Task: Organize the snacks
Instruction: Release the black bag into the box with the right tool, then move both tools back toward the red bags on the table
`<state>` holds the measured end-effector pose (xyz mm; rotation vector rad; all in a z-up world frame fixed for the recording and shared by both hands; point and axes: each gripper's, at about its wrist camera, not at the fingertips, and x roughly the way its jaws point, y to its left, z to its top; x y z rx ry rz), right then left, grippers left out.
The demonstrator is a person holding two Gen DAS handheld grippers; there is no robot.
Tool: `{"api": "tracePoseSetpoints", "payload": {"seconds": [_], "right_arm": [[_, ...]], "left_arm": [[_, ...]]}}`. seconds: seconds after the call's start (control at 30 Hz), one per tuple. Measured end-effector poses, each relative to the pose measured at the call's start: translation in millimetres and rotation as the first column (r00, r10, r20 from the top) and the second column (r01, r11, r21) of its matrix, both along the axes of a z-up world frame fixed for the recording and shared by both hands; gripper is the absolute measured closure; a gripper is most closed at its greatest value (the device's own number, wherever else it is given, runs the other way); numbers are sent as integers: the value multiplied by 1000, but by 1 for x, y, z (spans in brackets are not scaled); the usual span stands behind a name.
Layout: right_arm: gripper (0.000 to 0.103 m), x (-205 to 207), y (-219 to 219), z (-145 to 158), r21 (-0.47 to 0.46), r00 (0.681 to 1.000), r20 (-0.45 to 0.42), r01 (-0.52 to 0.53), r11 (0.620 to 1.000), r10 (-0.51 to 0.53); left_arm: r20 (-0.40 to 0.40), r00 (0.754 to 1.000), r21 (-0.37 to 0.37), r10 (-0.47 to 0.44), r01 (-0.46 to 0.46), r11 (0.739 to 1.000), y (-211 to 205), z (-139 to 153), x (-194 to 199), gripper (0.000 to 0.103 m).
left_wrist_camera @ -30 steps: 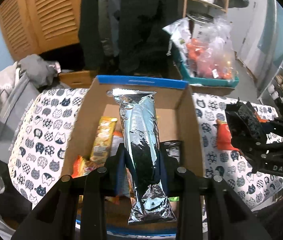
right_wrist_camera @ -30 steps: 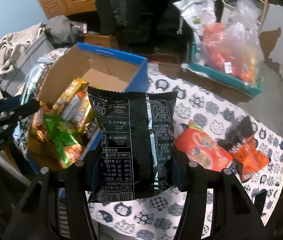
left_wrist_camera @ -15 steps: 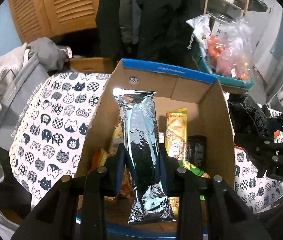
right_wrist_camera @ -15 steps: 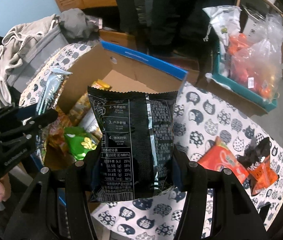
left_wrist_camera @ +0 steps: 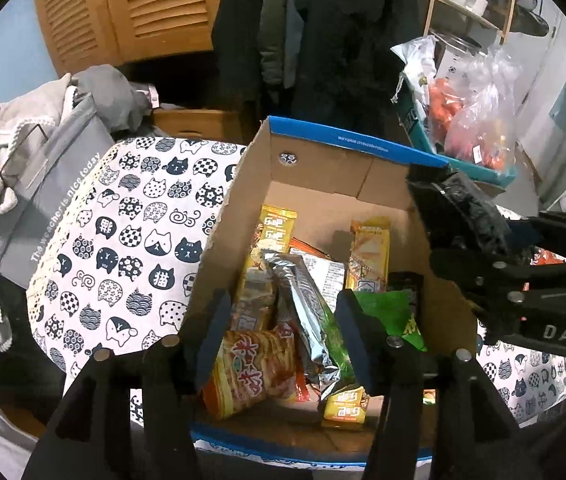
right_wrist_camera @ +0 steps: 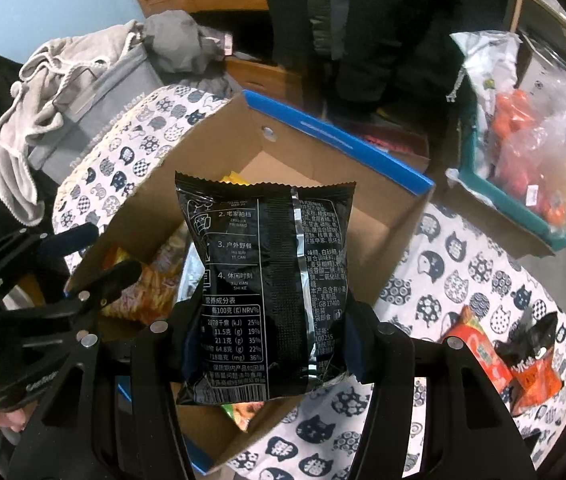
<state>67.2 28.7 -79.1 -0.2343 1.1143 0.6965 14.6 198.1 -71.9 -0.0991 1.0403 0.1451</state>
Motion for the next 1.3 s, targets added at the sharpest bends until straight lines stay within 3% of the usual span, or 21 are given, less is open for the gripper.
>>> {"api": "tracePoseSetpoints", "payload": {"seconds": [0.27,0.5,0.6,0.87,1.0,1.3], "right_arm": [[47,5,12,-6,3,999,-19,-26,1000,26],[32,8,6,-5,12,1000,-18,-22,1000,23],[31,9,-1,-1,14,1000,-9,-16,1000,16],[28,6,-37,6,-6,1000,18,17,1000,-17],[27,6,-60,6,-14,999,24,45,999,-45],[26,4,-117,6,-36,993,39,117,993,-115]], "left_arm": [[-16,1000,-18,21,-22,1000,5,-3,2,43],[-9,1000,-13,16,-16,1000,-1,-1,2,38],[-14,1000,-11,1,-1,1000,-9,-2,4,38],[-17,999,-20,-50,49,999,-40,3,7,38],[-11,996,0,-84,84,996,-59,6,8,33],[-29,987,38,-156,157,987,-104,8,11,33]]}}
